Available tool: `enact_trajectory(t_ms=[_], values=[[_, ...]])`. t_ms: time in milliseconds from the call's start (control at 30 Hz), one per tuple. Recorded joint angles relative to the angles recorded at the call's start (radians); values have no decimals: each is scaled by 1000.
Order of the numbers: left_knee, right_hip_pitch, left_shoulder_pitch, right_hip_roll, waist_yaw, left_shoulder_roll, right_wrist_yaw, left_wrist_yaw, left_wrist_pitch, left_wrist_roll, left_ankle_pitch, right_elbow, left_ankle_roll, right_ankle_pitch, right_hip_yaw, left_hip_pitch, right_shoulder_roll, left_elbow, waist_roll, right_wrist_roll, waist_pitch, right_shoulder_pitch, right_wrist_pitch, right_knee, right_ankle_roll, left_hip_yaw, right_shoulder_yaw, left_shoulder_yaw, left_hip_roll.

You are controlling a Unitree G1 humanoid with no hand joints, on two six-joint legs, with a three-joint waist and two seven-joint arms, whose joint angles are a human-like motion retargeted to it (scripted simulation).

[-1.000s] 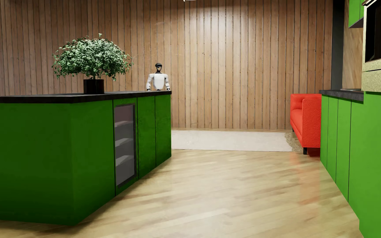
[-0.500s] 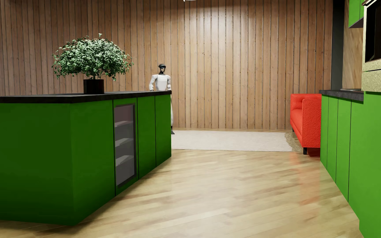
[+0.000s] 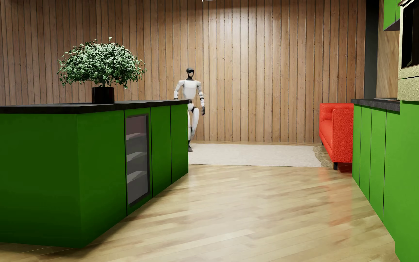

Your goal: Avoid plant

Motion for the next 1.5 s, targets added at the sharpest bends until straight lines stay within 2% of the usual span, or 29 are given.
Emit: enact_trajectory(t_ms=[33,67,100,133,167,233,267,333,367,433,500,567,633,700,733,800,867,933,967,1033,1067,1133,1167,1200,1233,1267,1333,1433,1500], values=[[-8,-25,-21,-5,-17,11,0,0,0,0,-18,-5,0,-204,0,47,-3,-17,-2,0,-13,11,0,-84,0,0,11,4,3],[1,-48,-38,-6,-36,14,0,0,0,0,-30,12,0,-306,0,79,0,-16,3,0,-21,17,0,-84,0,0,18,15,11],[20,-65,-43,-7,-68,10,0,0,0,0,-20,12,0,-206,0,107,-5,-9,8,0,-16,20,0,-71,0,0,31,35,15],[60,-103,-36,5,-78,2,0,0,0,0,37,19,0,23,0,123,-5,3,22,0,-23,24,0,-5,0,0,33,53,32],[136,-125,-22,26,-79,-14,0,0,0,0,155,33,0,188,0,108,-2,23,48,0,-30,21,0,70,0,0,43,66,58],[486,-49,15,88,-20,-32,0,0,0,0,466,62,0,201,0,-25,2,78,68,0,-33,-1,0,153,0,0,56,38,101],[691,16,24,118,17,-28,0,0,0,0,440,43,0,157,0,-143,1,87,74,0,-32,-10,0,145,0,0,35,4,123],[872,231,44,122,124,-30,0,0,0,0,199,38,0,11,0,-320,5,94,48,0,2,-65,0,61,0,0,7,-22,118],[843,316,59,113,186,-28,0,0,0,0,133,15,0,-65,0,-412,0,96,26,0,2,-93,0,24,0,0,-12,-24,104],[599,509,105,87,294,-15,0,0,0,0,117,-67,0,-232,0,-522,-34,78,-1,0,5,-144,0,-65,0,0,-10,-29,102],[258,652,125,61,346,-17,0,0,0,0,204,-93,0,-388,0,-599,-42,102,-16,0,-10,-205,0,-125,0,0,-81,-4,103],[10,723,133,49,378,-18,0,0,0,0,279,-118,0,-432,0,-637,-55,132,-23,0,-46,-251,0,-123,0,0,-120,-13,110],[88,791,138,12,410,-21,0,0,0,0,234,-145,0,-340,0,-662,-57,165,-39,0,-45,-243,0,-59,0,0,-141,-16,87],[240,747,145,-41,425,-26,0,0,0,0,282,-117,0,-94,0,-661,-16,219,-68,0,-74,-184,0,187,0,0,-184,-25,47],[298,678,146,-71,410,-32,0,0,0,0,238,-82,0,33,0,-613,6,243,-83,0,-62,-157,0,402,0,0,-177,-13,9],[256,441,125,-86,337,-34,0,0,0,0,164,-47,0,37,0,-454,20,234,-88,0,-33,-139,0,808,0,0,-100,-21,-24],[163,248,93,-53,210,-23,0,0,0,0,150,1,0,96,0,-296,31,185,-53,0,-15,-114,0,737,0,0,-29,-30,-9],[67,126,53,-35,124,-7,0,0,0,0,129,41,0,259,0,-144,25,108,-30,0,-6,-65,0,331,0,0,-22,-19,1],[37,94,41,-32,97,4,0,0,0,0,115,49,0,219,0,-83,17,51,-24,0,-11,-46,0,126,0,0,-14,4,2],[34,55,23,-20,61,24,0,0,0,0,77,66,0,-170,0,2,3,-20,-12,0,-27,-14,0,-56,0,0,19,61,17],[57,34,28,-11,49,28,0,0,0,0,78,51,0,-148,0,33,-11,-31,-4,0,-30,4,0,-49,0,0,43,86,20],[221,40,67,38,51,18,0,0,0,0,227,58,0,87,0,40,-16,-22,23,0,-43,38,0,39,0,0,43,140,52],[433,61,79,78,73,8,0,0,0,0,358,70,0,135,0,-47,-14,17,42,0,-52,43,0,84,0,0,50,132,88],[651,116,89,103,109,4,0,0,0,0,380,80,0,107,0,-151,-15,55,48,0,-47,37,0,112,0,0,57,114,101],[789,205,90,121,136,0,0,0,0,0,264,64,0,42,0,-254,-21,81,65,0,-26,27,0,92,0,0,51,93,119],[804,308,88,116,173,-6,0,0,0,0,175,62,0,-29,0,-345,-22,103,61,0,-8,6,0,50,0,0,49,58,110],[558,474,117,96,284,-6,0,0,0,0,119,49,0,-158,0,-464,-34,124,31,0,3,-49,0,-9,0,0,38,18,90],[58,643,176,64,381,10,0,0,0,0,207,-28,0,-360,0,-595,-45,122,-20,0,-30,-117,0,-92,0,0,-62,57,87],[62,715,208,48,438,18,0,0,0,0,241,-58,0,-413,0,-661,-57,137,-55,0,-55,-146,0,-55,0,0,-85,70,122]])
